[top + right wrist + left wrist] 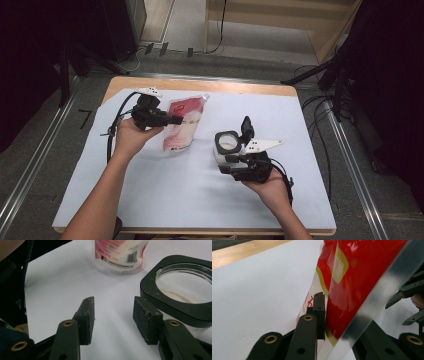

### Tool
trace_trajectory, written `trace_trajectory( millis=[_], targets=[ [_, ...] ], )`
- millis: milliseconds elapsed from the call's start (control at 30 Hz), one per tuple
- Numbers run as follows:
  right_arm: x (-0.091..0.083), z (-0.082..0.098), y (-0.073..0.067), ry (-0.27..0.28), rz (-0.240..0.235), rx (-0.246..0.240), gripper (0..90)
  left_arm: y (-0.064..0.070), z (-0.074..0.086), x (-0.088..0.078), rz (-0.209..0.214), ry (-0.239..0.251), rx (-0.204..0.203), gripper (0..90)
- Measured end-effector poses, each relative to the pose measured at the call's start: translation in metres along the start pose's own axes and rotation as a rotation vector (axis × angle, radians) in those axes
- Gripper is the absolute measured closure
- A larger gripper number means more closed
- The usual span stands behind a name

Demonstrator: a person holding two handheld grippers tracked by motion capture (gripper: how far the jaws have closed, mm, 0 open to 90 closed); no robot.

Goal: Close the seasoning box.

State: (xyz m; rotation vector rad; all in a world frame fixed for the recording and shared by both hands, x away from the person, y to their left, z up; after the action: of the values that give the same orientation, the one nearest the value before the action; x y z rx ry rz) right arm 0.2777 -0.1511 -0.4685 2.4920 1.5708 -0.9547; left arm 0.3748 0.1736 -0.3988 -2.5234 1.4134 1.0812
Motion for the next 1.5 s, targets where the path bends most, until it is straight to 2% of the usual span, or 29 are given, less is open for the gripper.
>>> trace_trajectory(
  millis=[167, 267, 333, 500, 600, 667, 767, 833, 900, 967, 1133, 1267, 1500],
  targets=[
    [0.001, 0.0, 0.0, -0.005, -0.002, -0.004, 52.4, 0.003, -0.001, -0.005, 0.001, 0.022, 0.02, 75.3],
    [0.002, 0.0, -0.001, -0.008, -0.002, -0.009, 52.4, 0.004, -0.001, -0.008, 0.02, 0.025, 0.026, 72.5],
    [0.002, 0.0, -0.001, -0.007, -0.003, -0.01, 52.4, 0.006, -0.001, -0.009, 0.004, 0.02, 0.048, 71.3],
    [0.0, 0.0, 0.0, -0.005, 0.0, -0.001, 52.3, 0.009, -0.001, -0.013, -0.006, 0.012, 0.06, 65.2],
    [-0.002, -0.001, 0.001, 0.003, 0.004, -0.003, 52.3, 0.011, -0.002, -0.016, -0.001, 0.005, 0.079, 61.4],
    [-0.004, -0.002, 0.002, 0.006, 0.007, 0.003, 52.2, 0.012, -0.001, -0.018, -0.014, 0.012, 0.093, 58.1],
    [-0.006, -0.002, 0.003, 0.014, 0.009, 0.002, 52.1, 0.012, -0.001, -0.022, -0.014, 0.005, 0.076, 52.6],
    [-0.008, -0.003, 0.004, 0.015, 0.014, 0.006, 52.1, 0.011, 0.0, -0.024, -0.012, -0.003, 0.08, 51.2],
    [-0.01, -0.003, 0.005, 0.018, 0.017, 0.005, 52.1, 0.012, 0.0, -0.026, -0.024, -0.012, 0.075, 50.8],
    [-0.011, -0.003, 0.005, 0.019, 0.022, 0.006, 52.1, 0.012, 0.0, -0.029, -0.013, -0.012, 0.073, 50.7],
    [-0.015, -0.004, 0.006, 0.025, 0.028, 0.008, 52.1, 0.013, 0.0, -0.037, -0.018, -0.007, 0.072, 48.7],
    [-0.019, -0.004, 0.007, 0.027, 0.041, 0.008, 51.8, 0.017, 0.0, -0.044, -0.021, -0.024, 0.084, 48.7],
    [-0.026, -0.002, 0.01, 0.019, 0.053, 0.013, 51.6, 0.022, 0.0, -0.063, -0.022, -0.023, 0.087, 46.2]
  ],
)
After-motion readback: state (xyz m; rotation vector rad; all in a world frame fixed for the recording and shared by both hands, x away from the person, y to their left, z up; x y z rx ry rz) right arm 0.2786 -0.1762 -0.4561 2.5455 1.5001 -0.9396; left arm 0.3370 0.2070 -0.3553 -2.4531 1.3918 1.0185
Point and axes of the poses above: each handheld gripper's, and its own axes: x roughly forward along the jaws, z roughly out of its underside, y roughly to its right, the point moved 1 cm from there along x, roughly forward along the jaws
